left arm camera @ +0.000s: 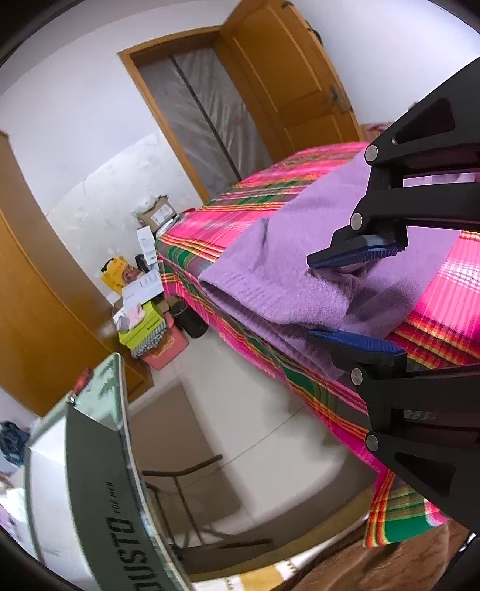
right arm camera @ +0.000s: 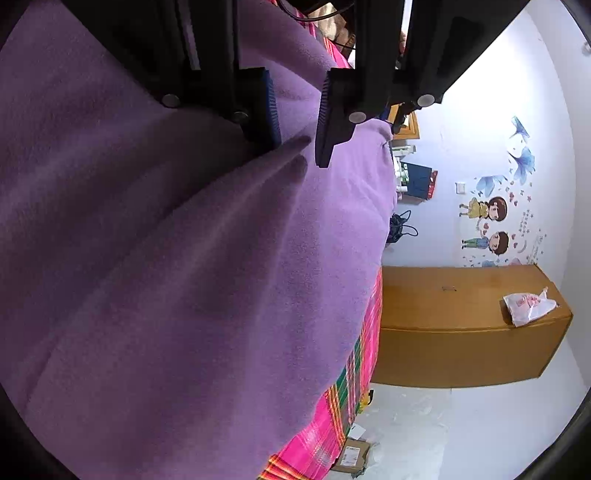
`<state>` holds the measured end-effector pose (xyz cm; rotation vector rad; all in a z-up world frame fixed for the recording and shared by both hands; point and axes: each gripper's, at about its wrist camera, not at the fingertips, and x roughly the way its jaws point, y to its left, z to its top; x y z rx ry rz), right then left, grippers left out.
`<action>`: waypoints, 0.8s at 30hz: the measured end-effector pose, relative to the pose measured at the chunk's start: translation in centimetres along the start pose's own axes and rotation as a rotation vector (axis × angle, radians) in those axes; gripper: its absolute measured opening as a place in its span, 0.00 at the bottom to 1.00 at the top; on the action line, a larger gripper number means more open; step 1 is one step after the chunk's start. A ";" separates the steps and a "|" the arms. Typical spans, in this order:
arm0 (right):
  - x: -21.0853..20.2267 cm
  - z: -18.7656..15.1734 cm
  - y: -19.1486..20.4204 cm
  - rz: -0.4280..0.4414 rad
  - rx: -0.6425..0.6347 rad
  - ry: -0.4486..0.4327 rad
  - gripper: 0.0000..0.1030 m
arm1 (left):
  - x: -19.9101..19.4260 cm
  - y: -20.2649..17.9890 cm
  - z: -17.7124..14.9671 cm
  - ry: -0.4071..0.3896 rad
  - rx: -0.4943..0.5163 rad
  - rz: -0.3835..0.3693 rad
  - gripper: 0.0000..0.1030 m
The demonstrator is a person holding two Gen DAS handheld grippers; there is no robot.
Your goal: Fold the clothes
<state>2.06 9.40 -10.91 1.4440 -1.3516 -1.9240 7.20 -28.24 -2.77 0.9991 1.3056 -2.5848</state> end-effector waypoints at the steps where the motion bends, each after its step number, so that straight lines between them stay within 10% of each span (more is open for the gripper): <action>1: -0.1 0.0 0.0 -0.020 -0.016 0.000 0.08 | 0.0 -0.2 0.0 -0.002 0.010 0.003 0.32; 17: -3.7 -1.6 4.8 0.041 -0.250 -0.085 0.03 | -2.2 -2.6 2.6 -0.101 0.130 -0.061 0.24; 24: -2.2 -4.9 4.3 0.018 -0.284 0.015 0.03 | -1.1 0.6 1.6 -0.051 0.106 -0.025 0.24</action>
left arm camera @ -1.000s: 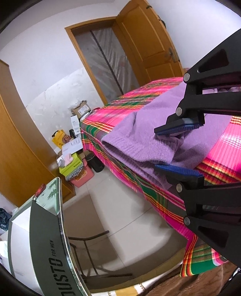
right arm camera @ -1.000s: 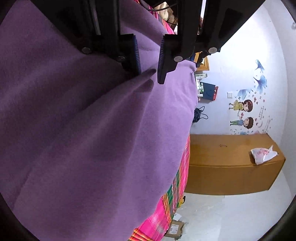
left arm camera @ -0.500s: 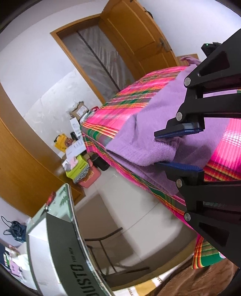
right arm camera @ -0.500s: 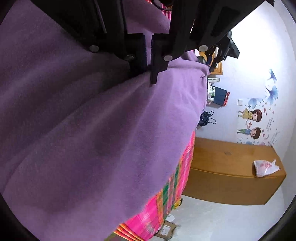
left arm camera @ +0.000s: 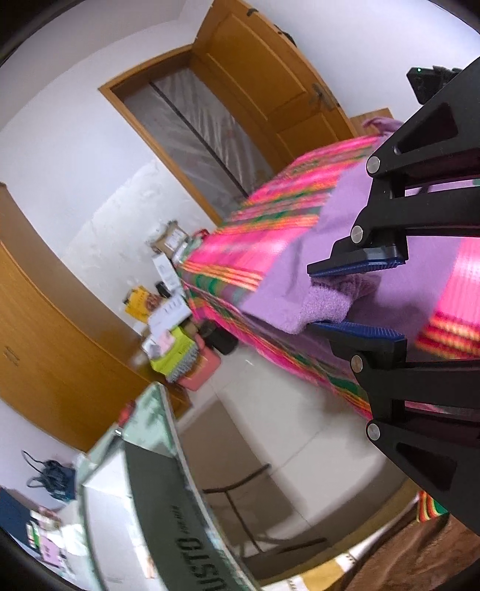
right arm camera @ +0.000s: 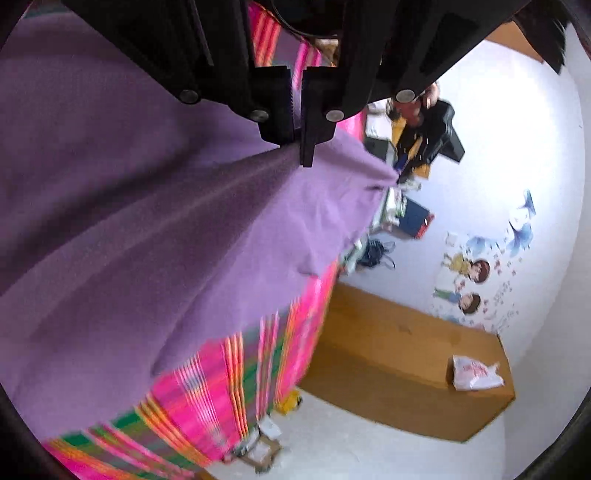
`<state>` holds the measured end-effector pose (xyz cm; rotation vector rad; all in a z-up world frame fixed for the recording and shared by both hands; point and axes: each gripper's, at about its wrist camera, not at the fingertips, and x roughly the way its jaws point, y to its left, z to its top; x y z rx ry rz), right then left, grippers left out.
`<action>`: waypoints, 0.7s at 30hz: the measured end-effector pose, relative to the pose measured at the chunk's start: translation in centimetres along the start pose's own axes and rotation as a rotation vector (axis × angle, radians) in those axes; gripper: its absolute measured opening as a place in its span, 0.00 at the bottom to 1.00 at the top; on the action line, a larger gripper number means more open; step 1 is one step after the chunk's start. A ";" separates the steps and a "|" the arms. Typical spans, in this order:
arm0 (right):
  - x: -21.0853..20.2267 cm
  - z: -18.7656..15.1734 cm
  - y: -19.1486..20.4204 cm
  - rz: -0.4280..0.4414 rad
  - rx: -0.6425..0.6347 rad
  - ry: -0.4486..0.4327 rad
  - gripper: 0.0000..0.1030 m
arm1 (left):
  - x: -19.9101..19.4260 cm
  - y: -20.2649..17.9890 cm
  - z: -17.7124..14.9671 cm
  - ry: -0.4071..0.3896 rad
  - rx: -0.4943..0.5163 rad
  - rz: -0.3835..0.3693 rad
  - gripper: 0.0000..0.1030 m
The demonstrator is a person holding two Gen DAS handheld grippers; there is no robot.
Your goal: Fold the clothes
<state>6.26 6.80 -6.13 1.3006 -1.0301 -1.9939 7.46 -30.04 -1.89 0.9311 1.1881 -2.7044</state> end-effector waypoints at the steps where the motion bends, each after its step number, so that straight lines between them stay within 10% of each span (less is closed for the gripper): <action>1: 0.1 -0.5 -0.8 -0.012 0.008 0.024 0.03 | 0.4 0.7 -0.3 0.018 -0.012 0.007 0.24; 15: -1.3 -0.3 0.0 -0.061 -0.107 0.100 0.12 | -1.9 2.4 -1.7 0.031 -0.010 0.061 0.28; 21: 0.4 -0.4 4.8 -0.153 -0.404 0.008 0.25 | -2.9 -0.1 -1.8 -0.011 0.062 0.131 0.27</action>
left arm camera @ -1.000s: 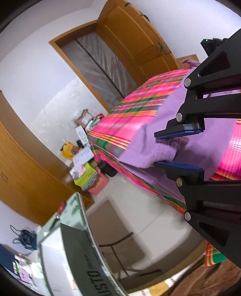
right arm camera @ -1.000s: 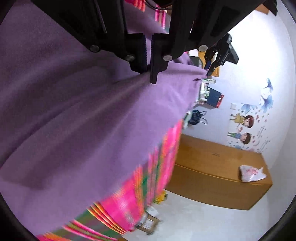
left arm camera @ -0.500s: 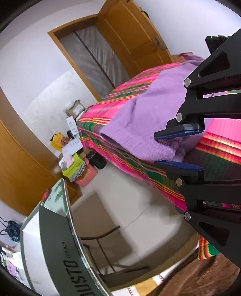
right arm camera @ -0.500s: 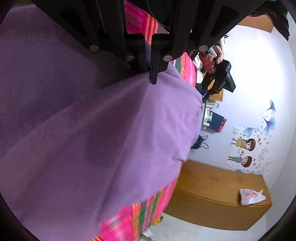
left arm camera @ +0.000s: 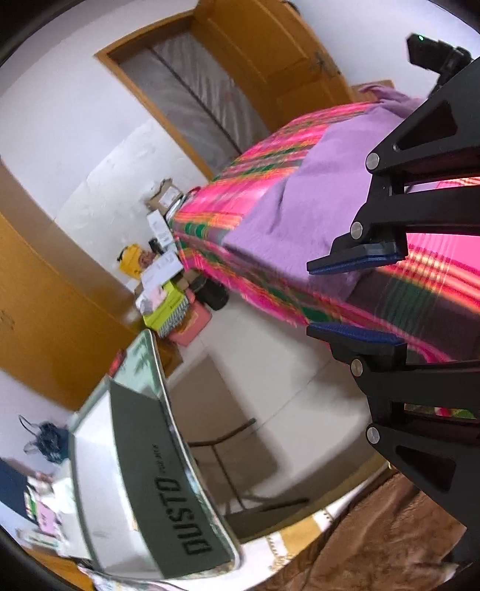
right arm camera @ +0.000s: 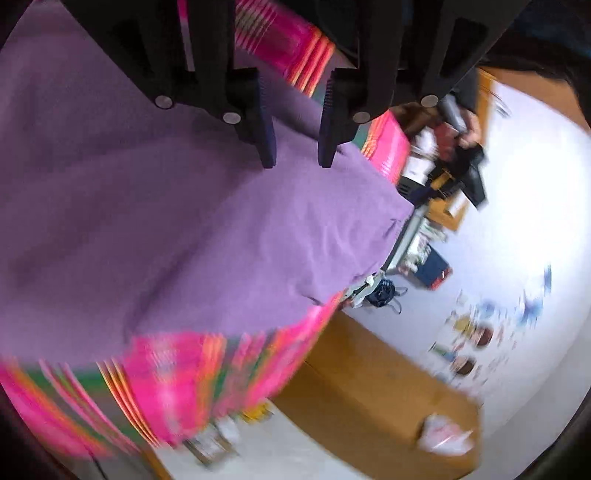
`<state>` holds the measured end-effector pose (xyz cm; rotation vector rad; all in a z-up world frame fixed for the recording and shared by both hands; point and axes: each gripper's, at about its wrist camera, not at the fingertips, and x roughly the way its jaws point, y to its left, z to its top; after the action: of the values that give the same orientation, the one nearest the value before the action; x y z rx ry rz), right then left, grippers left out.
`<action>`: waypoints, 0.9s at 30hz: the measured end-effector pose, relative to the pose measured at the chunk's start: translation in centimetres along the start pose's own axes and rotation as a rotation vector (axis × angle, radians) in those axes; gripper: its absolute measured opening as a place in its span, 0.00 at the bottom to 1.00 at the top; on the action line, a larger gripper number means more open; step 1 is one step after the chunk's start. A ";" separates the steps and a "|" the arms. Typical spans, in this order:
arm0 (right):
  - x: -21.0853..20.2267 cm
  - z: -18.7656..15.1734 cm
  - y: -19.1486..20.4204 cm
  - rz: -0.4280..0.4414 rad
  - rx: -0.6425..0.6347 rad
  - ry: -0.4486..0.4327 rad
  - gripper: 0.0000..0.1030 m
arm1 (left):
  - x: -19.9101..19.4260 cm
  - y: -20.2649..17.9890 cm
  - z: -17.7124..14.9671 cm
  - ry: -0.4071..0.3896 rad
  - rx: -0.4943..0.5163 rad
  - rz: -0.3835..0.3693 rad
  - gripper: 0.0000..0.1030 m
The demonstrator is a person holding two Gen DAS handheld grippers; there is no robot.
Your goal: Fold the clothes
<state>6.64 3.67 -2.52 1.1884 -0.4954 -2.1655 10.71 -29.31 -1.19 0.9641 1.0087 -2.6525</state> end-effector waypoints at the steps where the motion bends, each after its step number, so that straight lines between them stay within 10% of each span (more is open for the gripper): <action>1: 0.5 0.0 0.9 -0.025 -0.068 0.005 0.25 | -0.1 -1.0 -0.2 -0.001 0.038 -0.002 0.27; 10: 6.2 -1.7 6.9 -0.212 -0.547 0.132 0.25 | 2.5 -9.2 -4.7 0.153 0.311 -0.126 0.30; 16: 7.7 -3.9 8.6 -0.312 -0.790 0.159 0.25 | 2.8 -8.8 -5.5 0.189 0.252 -0.148 0.38; 27: 7.6 -3.0 8.6 -0.269 -0.777 0.127 0.05 | 2.7 -6.3 -4.9 0.184 0.070 -0.150 0.43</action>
<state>8.94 -7.93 -3.81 0.9570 0.5566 -2.1497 8.94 -21.11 -2.20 1.2118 1.0709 -2.7778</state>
